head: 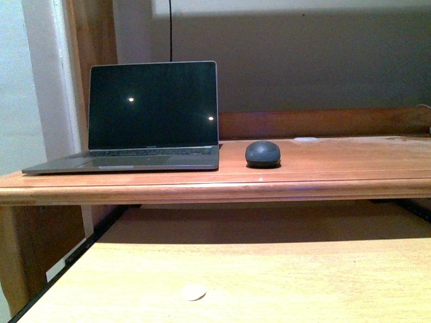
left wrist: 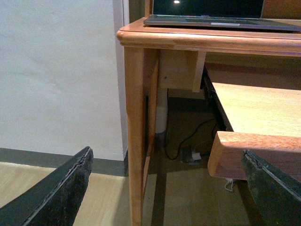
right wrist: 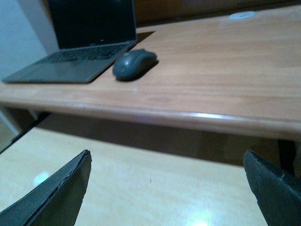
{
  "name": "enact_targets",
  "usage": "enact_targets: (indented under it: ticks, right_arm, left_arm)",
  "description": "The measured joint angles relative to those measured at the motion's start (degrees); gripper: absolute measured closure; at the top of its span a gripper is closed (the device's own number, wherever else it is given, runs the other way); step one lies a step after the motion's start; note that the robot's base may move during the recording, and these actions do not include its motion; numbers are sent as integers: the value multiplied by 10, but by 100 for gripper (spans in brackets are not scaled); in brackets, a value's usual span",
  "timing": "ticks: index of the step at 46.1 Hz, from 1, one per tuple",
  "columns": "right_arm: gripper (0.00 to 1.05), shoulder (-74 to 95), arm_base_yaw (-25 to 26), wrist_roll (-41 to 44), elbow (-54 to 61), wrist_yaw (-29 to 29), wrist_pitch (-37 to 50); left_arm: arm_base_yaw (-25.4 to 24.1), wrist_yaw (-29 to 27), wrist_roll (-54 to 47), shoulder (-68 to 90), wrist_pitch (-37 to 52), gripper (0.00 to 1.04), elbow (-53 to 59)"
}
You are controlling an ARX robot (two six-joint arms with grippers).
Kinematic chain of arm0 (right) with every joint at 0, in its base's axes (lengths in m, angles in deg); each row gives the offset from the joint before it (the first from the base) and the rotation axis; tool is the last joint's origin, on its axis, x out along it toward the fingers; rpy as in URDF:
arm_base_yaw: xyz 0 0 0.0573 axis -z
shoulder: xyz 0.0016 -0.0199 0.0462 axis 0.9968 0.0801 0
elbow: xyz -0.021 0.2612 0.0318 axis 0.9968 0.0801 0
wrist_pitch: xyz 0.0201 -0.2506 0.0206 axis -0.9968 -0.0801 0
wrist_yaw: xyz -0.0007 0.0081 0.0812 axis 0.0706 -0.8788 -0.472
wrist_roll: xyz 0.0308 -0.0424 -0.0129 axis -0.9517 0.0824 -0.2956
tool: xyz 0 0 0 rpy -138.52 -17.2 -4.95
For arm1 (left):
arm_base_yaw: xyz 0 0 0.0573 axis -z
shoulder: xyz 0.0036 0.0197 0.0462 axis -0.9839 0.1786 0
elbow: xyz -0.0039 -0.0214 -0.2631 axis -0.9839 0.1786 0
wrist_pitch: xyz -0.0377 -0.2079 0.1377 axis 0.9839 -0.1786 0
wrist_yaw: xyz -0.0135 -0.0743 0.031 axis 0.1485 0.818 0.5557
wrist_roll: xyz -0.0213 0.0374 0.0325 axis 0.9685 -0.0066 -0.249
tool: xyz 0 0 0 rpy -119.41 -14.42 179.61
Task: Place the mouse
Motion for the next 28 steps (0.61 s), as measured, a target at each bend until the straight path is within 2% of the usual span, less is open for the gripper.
enact_targets:
  ticks: [6, 10, 15, 18, 21, 23, 24, 28]
  right_arm:
    - [7, -46, 90, 37, 36, -143, -56]
    - [7, -67, 140, 99, 38, -235, -156]
    - [7, -31, 188, 271, -10, -308, -407]
    - [7, 20, 201, 398, -53, -295, -586]
    - [7, 63, 195, 574, -41, -258, -767]
    - [7, 44, 169, 642, -8, -235, -754]
    - [7, 34, 161, 646, -2, -231, -736]
    - [7, -48, 89, 619, 42, -205, -576]
  left_arm:
    - [0, 0, 0, 0, 0, 8, 0]
    - [0, 0, 0, 0, 0, 8, 0]
    - [0, 0, 0, 0, 0, 8, 0]
    - [0, 0, 0, 0, 0, 8, 0]
    - [0, -2, 0, 0, 0, 8, 0]
    - [0, 1, 0, 0, 0, 8, 0]
    - [0, 1, 0, 0, 0, 8, 0]
    - [0, 0, 0, -1, 0, 8, 0]
